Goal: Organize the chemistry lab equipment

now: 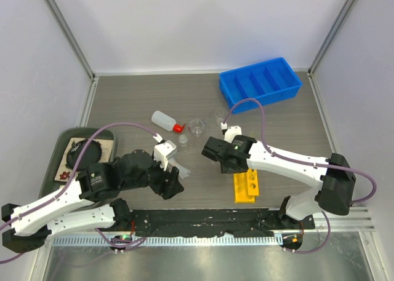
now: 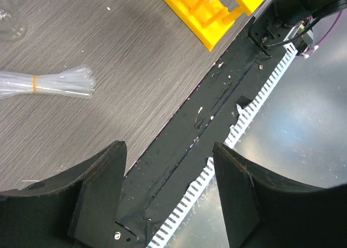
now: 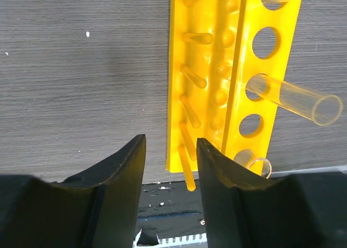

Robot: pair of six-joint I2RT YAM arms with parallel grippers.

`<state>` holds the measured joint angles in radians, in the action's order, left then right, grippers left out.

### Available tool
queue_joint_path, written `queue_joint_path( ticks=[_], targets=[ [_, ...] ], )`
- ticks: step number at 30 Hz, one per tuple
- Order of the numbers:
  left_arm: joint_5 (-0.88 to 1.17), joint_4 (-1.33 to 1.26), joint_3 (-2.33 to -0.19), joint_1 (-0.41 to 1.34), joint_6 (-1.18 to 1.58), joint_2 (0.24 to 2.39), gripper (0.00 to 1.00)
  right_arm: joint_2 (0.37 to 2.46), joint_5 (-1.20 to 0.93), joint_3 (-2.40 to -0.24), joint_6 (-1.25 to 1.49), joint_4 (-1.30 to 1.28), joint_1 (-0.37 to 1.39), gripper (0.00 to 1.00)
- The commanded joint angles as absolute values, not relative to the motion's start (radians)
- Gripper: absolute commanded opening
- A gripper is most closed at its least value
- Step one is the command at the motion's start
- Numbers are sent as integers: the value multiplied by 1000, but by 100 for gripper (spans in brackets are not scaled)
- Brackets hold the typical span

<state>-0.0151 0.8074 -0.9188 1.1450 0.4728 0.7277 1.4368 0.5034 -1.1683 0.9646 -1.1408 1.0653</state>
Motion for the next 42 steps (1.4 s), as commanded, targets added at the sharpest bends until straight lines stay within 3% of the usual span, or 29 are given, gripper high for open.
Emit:
queue_joint_path(
  ticks=[1,23,42],
  targets=[
    [-14,810,-945,1143,485,715,68,1454,534,-1143,954,-1089,1069,47],
    [-17,804,-928,1143,482,730,68,1489,597,-1037,970,-1058,1054,41],
    [-21,810,-939,1143,479,755,68,1503,578,-982,922,-969,994,23]
  ],
)
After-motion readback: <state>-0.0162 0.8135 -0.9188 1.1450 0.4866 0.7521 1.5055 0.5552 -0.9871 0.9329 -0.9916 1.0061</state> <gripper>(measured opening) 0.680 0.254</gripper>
